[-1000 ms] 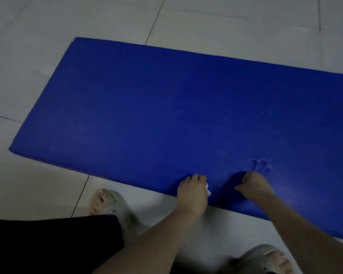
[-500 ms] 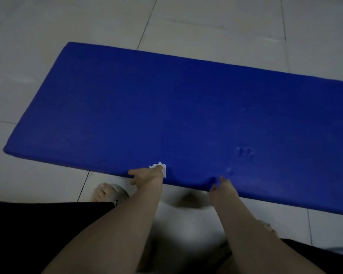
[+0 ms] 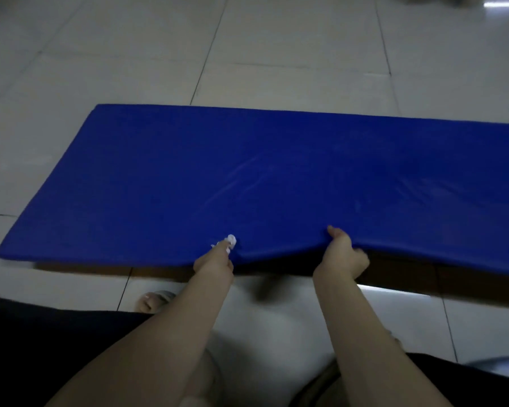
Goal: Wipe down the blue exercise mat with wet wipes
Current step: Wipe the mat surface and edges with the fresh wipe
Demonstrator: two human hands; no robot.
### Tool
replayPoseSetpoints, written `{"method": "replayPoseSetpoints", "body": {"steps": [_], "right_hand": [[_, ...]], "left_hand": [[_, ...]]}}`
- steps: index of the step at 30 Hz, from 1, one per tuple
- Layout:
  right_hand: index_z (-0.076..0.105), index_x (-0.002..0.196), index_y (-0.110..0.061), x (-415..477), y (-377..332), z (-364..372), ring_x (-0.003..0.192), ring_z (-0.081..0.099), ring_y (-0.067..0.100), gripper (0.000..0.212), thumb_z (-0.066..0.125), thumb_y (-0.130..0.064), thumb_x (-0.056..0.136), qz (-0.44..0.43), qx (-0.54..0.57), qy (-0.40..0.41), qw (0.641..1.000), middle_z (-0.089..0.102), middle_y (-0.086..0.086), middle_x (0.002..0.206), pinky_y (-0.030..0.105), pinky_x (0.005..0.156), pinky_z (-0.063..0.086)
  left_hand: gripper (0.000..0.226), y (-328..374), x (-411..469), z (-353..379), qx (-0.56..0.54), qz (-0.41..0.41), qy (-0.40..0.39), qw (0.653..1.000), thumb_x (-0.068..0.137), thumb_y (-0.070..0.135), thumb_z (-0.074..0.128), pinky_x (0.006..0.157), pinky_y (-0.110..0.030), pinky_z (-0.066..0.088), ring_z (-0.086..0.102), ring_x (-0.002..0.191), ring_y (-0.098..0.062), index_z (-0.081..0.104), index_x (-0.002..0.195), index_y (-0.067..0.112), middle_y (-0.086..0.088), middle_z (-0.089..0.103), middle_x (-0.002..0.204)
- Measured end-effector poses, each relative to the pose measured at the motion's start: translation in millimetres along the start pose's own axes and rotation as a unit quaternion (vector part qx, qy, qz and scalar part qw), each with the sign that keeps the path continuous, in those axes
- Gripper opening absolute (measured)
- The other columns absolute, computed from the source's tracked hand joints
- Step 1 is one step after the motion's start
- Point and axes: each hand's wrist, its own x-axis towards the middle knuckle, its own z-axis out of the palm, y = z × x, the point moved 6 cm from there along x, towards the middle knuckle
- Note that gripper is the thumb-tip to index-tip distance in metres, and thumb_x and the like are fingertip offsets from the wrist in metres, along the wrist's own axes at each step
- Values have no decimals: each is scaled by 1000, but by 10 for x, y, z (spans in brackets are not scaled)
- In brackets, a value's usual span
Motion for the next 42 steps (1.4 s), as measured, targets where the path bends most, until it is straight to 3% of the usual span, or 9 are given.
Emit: {"method": "replayPoseSetpoints", "body": {"steps": [3, 11, 16, 20, 25, 30, 35, 38, 42], "right_hand": [[60, 91, -21, -139, -470, 198, 87, 65, 15, 31, 83, -11, 73, -116, -31, -77, 990, 67, 1, 105, 34, 85, 53], [58, 83, -21, -86, -2076, -21, 85, 70, 11, 23, 81, -18, 77, -291, -12, -69, 954, 69, 1, 98, 27, 79, 57], [61, 107, -16, 1044, -1878, -745, 73, 65, 14, 31, 75, -34, 86, -121, 73, 35, 989, 69, 4, 101, 28, 60, 56], [65, 113, -5, 1666, -1020, -794, 81, 70, 31, 35, 72, -30, 90, 56, -34, -64, 996, 71, 15, 104, 42, 65, 60], [62, 121, -5, 2145, -477, -1206, 89, 71, 40, 39, 71, -29, 92, 129, -238, -51, 961, 71, 23, 106, 51, 68, 60], [51, 85, -5, 1857, -421, -1436, 69, 68, 30, 49, 59, -54, 91, 2, -480, 18, 877, 66, 13, 79, 49, 74, 62], [56, 94, -5, 1849, -218, -1148, 73, 66, 30, 62, 71, -63, 77, -93, -501, -42, 860, 63, 9, 79, 33, 55, 50], [56, 79, -9, 1842, 34, -947, 63, 58, 25, 42, 79, -44, 72, -96, -568, -92, 812, 56, 3, 65, 27, 48, 36], [54, 73, -10, 1786, 243, -806, 55, 55, 22, 26, 76, -23, 74, -85, -533, -69, 839, 57, 4, 61, 25, 47, 38]], "left_hand": [[26, 126, -318, 148, 116, 91, -21, 989, 81, 16, 84, 61, -18, 51, 67, 72, 0, 72, 103, 14, 5, 77, 97], [29, -825, -1068, 1145, 141, 1, -181, 973, 78, 29, 87, 53, -20, 46, 57, 76, -8, 70, 101, 24, 8, 67, 90], [51, -2095, -1229, 1560, 211, -55, -170, 961, 70, 25, 93, 57, -28, 55, 66, 88, -21, 66, 111, 13, -7, 66, 107], [53, -2853, -1072, 1429, 254, -78, -134, 955, 68, 20, 93, 78, -44, 61, 71, 93, -33, 58, 104, 5, -16, 69, 108], [22, -3135, -563, 801, 281, -144, -120, 941, 89, 24, 76, 69, -27, 56, 66, 78, -16, 60, 97, 11, -16, 68, 126], [106, -3292, 80, 282, 353, -150, -85, 920, 25, 47, 102, 87, -46, 59, 72, 93, -32, 66, 116, 8, -13, 73, 109], [45, -2940, -283, 402, 382, -237, -162, 879, 95, 47, 62, 83, -36, 56, 69, 88, -27, 71, 110, 5, -13, 74, 93], [36, -2419, -190, 389, 596, -125, -177, 774, 96, 40, 64, 64, -34, 59, 68, 67, -25, 69, 97, 4, -12, 71, 76], [25, -1132, 21, 501, 840, 252, -109, 468, 86, 36, 69, 75, -37, 58, 68, 81, -27, 68, 83, 11, -6, 72, 83]]}}
